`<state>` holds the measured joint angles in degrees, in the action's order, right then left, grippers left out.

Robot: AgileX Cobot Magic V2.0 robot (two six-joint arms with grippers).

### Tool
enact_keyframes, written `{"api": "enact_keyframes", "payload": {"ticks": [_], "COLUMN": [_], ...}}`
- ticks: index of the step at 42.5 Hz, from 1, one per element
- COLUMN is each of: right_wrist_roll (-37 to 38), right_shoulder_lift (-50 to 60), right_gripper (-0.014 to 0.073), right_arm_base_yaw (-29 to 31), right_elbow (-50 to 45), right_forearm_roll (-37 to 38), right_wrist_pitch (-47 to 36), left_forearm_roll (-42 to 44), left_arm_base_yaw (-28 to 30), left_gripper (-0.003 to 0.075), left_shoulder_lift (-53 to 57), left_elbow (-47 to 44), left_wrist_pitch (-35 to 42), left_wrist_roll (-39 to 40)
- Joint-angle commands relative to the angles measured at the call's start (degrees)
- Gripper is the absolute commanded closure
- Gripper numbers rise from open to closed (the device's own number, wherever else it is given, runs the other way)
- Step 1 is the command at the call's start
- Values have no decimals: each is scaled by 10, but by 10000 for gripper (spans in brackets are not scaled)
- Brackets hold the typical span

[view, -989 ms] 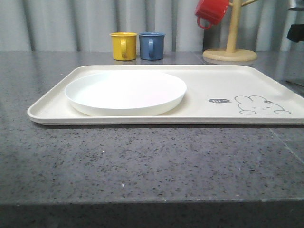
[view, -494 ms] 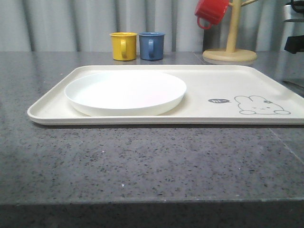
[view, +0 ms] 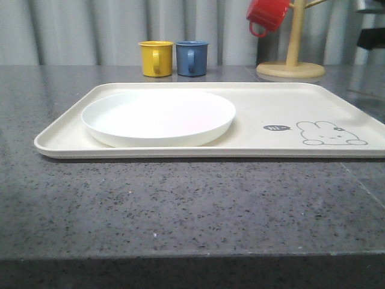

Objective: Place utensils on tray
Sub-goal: 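Grasp the silver fork on the table with the right gripper, then lower the fork onto the tray beside the plate and release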

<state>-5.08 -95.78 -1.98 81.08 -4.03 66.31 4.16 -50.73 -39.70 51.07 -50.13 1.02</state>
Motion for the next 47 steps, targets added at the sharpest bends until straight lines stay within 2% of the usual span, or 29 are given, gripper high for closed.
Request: {"api": "enact_keyframes", "payload": {"ticks": [1, 7, 10, 15, 21, 24, 32, 39, 47], "right_wrist_roll": [-7, 2, 39, 145, 250, 274, 309, 310, 311], "right_shoulder_lift": [36, 16, -2, -39, -70, -80, -92, -95, -101], "right_gripper": [647, 644, 644, 644, 644, 644, 635, 568, 557], "right_arm_base_yaw": [-48, -134, -170, -208, -215, -215, -215, -215, -215], "right_elbow": [60, 116, 134, 155, 158, 158, 158, 158, 158], "right_forearm_roll": [-24, -22, -4, 49, 52, 48, 40, 40, 40], "right_wrist_pitch": [41, 81, 84, 81, 43, 25, -13, -38, -48], "left_forearm_roll": [-2, -2, -2, -2, -2, -2, -2, -2, -2], "left_arm_base_yaw": [-4, -4, -4, -4, -4, -4, -4, -4, -4], "left_gripper": [303, 303, 303, 303, 303, 303, 303, 303, 303], "left_shoulder_lift": [-1, -1, -1, -1, -1, -1, -1, -1, -1], "left_elbow": [15, 15, 15, 15, 15, 15, 15, 15, 15], "left_wrist_pitch": [41, 41, 41, 41, 40, 40, 40, 40, 40], "left_wrist_roll": [7, 7, 7, 7, 7, 7, 7, 7, 7]}}
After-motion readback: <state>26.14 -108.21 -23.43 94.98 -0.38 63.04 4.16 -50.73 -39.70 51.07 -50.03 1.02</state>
